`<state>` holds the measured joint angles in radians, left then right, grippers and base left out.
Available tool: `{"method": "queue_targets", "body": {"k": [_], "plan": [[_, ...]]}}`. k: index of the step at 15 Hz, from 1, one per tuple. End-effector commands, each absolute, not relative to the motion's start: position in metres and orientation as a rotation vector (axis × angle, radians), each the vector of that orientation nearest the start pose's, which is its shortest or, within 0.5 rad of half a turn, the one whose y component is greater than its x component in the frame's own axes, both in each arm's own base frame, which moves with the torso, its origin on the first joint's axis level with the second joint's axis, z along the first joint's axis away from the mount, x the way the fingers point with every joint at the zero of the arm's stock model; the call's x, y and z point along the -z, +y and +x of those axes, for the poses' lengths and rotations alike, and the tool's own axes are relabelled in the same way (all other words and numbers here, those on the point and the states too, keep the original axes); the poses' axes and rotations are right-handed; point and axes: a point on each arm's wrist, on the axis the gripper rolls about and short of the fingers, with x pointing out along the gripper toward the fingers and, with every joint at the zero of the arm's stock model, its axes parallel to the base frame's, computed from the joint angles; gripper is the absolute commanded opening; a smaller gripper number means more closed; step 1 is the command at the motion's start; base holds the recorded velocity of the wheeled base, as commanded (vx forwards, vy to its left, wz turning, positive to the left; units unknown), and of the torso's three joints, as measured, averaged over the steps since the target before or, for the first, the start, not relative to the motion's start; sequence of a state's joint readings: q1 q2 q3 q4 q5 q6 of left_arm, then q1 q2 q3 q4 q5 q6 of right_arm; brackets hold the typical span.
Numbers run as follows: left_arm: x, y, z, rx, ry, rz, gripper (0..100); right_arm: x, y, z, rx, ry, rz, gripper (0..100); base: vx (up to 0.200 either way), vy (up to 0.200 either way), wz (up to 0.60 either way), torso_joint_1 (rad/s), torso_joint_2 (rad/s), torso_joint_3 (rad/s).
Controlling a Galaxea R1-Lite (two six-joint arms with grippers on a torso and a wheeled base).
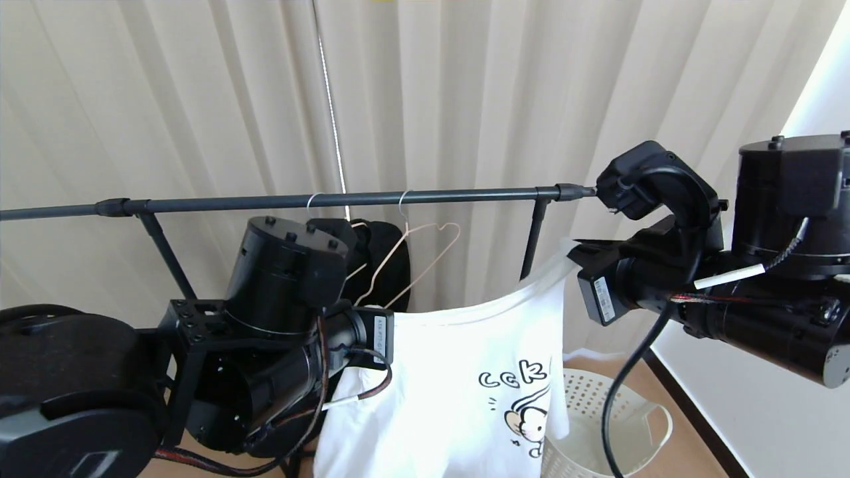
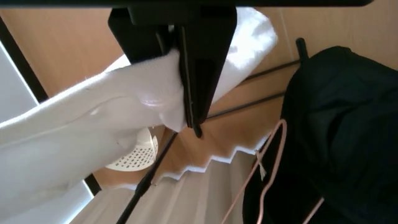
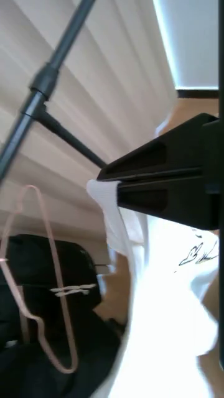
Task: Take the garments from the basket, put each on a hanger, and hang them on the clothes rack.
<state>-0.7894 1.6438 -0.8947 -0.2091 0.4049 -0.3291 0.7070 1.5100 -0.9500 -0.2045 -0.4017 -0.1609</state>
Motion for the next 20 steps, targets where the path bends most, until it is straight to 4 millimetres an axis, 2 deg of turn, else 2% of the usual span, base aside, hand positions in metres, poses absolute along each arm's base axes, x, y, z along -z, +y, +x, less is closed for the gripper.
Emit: {"method": "queue_targets", "body": {"k": [1, 3, 5, 10, 14, 16, 20], "plan": [[-0.193, -0.195, 0.213, 0.291, 0.472, -0.022, 0, -0.265, 0.16, 0.201, -0.324, 0.281, -0.319, 0, 0.0, 0.0, 0.0, 0.0, 0.0, 0.0], [-0.206, -0.196, 0.22, 0.305, 0.425, 0.01, 0, -0.281, 0.156, 0.195, -0.308, 0.433, -0.29, 0, 0.0, 0.0, 0.0, 0.0, 0.0, 0.0], [-0.209, -0.194, 0.225, 0.302, 0.408, 0.045, 0, -0.289, 0.159, 0.192, -0.294, 0.511, -0.219, 0, 0.0, 0.0, 0.0, 0.0, 0.0, 0.0], [-0.217, -0.194, 0.226, 0.339, 0.389, 0.024, 0, -0.286, 0.167, 0.188, -0.308, 0.561, -0.172, 0, 0.0, 0.0, 0.0, 0.0, 0.0, 0.0], [-0.239, -0.193, 0.248, 0.444, 0.348, -0.049, 0, -0.275, 0.165, 0.177, -0.325, 0.593, -0.227, 0, 0.0, 0.0, 0.0, 0.0, 0.0, 0.0], [-0.244, -0.198, 0.27, 0.462, 0.329, -0.058, 0, -0.268, 0.164, 0.164, -0.369, 0.603, -0.294, 0, 0.0, 0.0, 0.0, 0.0, 0.0, 0.0], [-0.258, -0.213, 0.3, 0.587, 0.274, -0.078, 0, -0.265, 0.178, 0.143, -0.485, 0.621, -0.369, 0, 0.0, 0.0, 0.0, 0.0, 0.0, 0.0]]}}
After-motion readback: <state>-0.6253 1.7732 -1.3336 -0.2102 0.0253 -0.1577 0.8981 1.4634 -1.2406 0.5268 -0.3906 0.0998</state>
